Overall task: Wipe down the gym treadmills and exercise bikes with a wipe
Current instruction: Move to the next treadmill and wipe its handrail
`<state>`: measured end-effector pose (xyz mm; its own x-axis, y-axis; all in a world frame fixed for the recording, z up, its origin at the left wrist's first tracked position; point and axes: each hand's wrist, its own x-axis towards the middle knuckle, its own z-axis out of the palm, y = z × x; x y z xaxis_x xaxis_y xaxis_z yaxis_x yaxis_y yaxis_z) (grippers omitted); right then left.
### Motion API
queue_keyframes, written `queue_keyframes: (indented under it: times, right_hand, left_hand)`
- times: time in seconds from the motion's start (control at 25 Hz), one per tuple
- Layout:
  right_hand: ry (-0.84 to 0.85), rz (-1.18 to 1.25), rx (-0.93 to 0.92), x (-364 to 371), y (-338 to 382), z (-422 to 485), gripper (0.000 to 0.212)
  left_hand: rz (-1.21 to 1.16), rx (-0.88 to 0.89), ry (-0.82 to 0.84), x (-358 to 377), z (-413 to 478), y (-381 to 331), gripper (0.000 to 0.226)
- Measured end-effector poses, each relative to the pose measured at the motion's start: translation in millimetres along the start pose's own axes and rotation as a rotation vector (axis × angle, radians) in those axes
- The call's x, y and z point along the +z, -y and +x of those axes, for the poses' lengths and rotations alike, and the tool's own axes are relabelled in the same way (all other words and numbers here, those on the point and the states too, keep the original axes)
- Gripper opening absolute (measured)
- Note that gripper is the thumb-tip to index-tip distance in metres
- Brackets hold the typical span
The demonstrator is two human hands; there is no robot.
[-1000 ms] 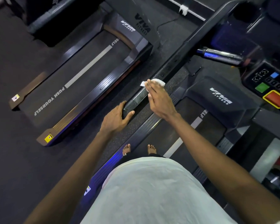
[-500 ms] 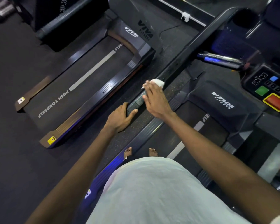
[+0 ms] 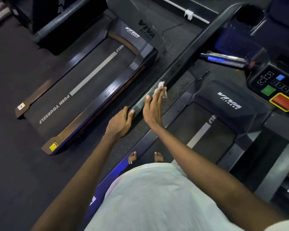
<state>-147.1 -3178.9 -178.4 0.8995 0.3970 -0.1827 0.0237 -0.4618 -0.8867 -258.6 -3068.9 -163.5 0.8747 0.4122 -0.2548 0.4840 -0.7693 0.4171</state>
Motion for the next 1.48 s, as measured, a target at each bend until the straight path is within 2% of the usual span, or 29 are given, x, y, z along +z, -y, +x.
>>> queue_keyframes:
  times: [0.16,0.28,0.36,0.44,0.56,0.76,0.96,1.08,1.16,1.4,1.48]
  right_hand:
    - [0.076,0.212,0.152,0,7,-11,0.067]
    - [0.054,0.386,0.308,-6,15,8,0.07]
    - [0.029,0.409,0.391,-8,14,18,0.079]
    - [0.063,0.419,0.356,-4,3,11,0.09]
    - [0.154,0.392,0.255,9,-6,-14,0.094]
    - [0.068,0.463,0.436,6,-15,11,0.11]
    - [0.02,0.295,0.099,0,-6,-16,0.069]
    - [-0.03,0.113,-0.013,1,-14,-9,0.064]
    - [-0.02,-0.035,-0.159,-1,-21,-7,0.058]
    - [0.122,-0.601,-0.454,-31,-20,24,0.051]
    - [0.146,-0.726,-0.488,-44,-16,44,0.048]
  left_hand:
    - [0.003,-0.009,-0.007,-1,1,1,0.043]
    - [-0.032,-0.008,0.013,-3,0,-1,0.037]
    - [-0.035,-0.017,0.02,-4,0,-2,0.037]
    - [-0.027,-0.022,0.018,-3,0,-4,0.038]
    - [-0.022,-0.032,0.006,-3,0,-5,0.038]
    - [-0.015,-0.046,0.016,-1,2,0,0.038]
    - [-0.041,-0.022,0.014,1,3,2,0.041]
    - [-0.046,-0.018,0.017,2,4,3,0.045]
    - [-0.055,-0.02,0.024,0,4,3,0.046]
    - [-0.089,-0.023,0.047,-7,3,3,0.049]
    - [-0.106,-0.017,0.067,-7,5,5,0.048]
